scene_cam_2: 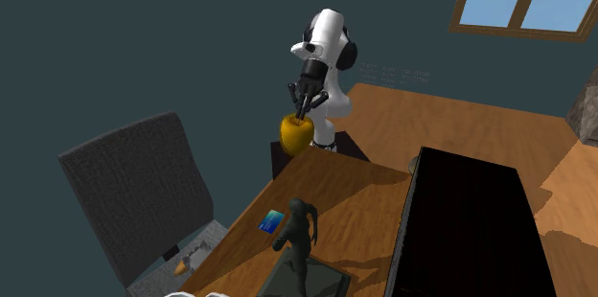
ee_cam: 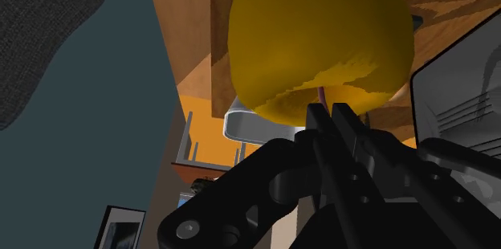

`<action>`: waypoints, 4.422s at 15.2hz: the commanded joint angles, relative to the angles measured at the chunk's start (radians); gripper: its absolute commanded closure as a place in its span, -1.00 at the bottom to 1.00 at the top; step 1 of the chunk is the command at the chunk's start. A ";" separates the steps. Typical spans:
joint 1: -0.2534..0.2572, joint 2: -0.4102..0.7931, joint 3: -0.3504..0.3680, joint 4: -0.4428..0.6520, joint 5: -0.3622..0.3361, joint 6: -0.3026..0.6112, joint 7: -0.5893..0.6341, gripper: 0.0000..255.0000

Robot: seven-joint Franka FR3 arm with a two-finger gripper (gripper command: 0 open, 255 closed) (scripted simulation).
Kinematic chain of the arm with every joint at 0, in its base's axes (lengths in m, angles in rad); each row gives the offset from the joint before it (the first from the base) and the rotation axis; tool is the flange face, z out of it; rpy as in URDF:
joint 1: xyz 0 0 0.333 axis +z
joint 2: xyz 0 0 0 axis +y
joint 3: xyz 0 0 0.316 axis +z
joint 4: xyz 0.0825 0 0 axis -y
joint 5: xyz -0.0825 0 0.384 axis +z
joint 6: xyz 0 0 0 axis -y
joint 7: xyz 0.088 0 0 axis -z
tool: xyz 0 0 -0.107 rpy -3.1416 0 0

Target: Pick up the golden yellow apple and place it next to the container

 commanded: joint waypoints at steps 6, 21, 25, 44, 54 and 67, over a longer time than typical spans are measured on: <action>0.014 0.178 -0.082 0.144 0.021 0.056 -0.071 1.00; 0.051 0.773 -0.322 0.719 0.396 0.099 -0.429 1.00; -0.023 0.968 -0.325 0.960 0.548 0.035 -0.528 1.00; -0.104 1.150 -0.288 1.017 0.664 0.147 -0.606 1.00; -0.098 1.155 -0.272 0.892 0.686 0.277 -0.631 1.00; -0.109 1.186 -0.242 0.797 0.724 0.403 -0.669 1.00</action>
